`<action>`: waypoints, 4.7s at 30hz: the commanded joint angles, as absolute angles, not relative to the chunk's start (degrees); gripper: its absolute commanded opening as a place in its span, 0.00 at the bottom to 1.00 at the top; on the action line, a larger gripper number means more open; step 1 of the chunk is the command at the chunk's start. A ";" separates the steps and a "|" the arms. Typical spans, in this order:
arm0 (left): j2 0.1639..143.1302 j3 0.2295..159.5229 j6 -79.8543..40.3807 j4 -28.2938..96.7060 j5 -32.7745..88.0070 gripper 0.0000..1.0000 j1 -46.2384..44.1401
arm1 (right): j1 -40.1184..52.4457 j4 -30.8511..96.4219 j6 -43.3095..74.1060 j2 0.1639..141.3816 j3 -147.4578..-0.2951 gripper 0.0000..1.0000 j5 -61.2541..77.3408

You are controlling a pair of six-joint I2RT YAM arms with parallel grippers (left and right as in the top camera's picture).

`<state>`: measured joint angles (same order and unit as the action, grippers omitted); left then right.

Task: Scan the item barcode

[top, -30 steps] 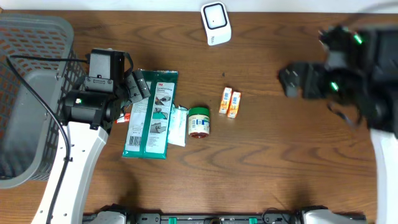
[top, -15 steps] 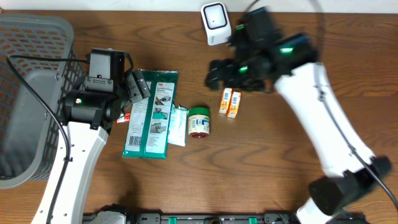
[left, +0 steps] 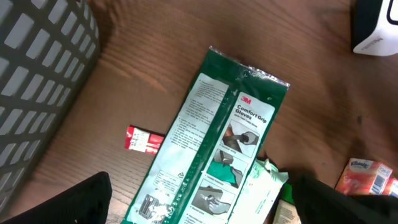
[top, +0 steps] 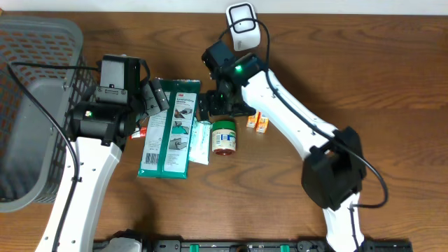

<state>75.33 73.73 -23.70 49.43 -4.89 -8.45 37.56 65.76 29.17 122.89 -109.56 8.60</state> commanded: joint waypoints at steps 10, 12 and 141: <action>75.22 74.48 -22.79 49.41 -5.63 0.93 -8.32 | 38.26 65.80 32.80 129.69 -110.06 0.92 5.21; 75.22 74.48 -22.79 49.39 -5.63 0.93 -8.32 | 38.24 65.98 32.80 130.56 -110.06 0.92 5.19; 75.22 74.48 -22.79 49.41 -5.63 0.93 -8.32 | 52.03 82.87 31.57 121.03 -92.88 0.99 4.60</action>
<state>75.33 73.73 -23.70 49.43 -4.89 -8.45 51.68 83.05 26.26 121.12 -93.19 5.45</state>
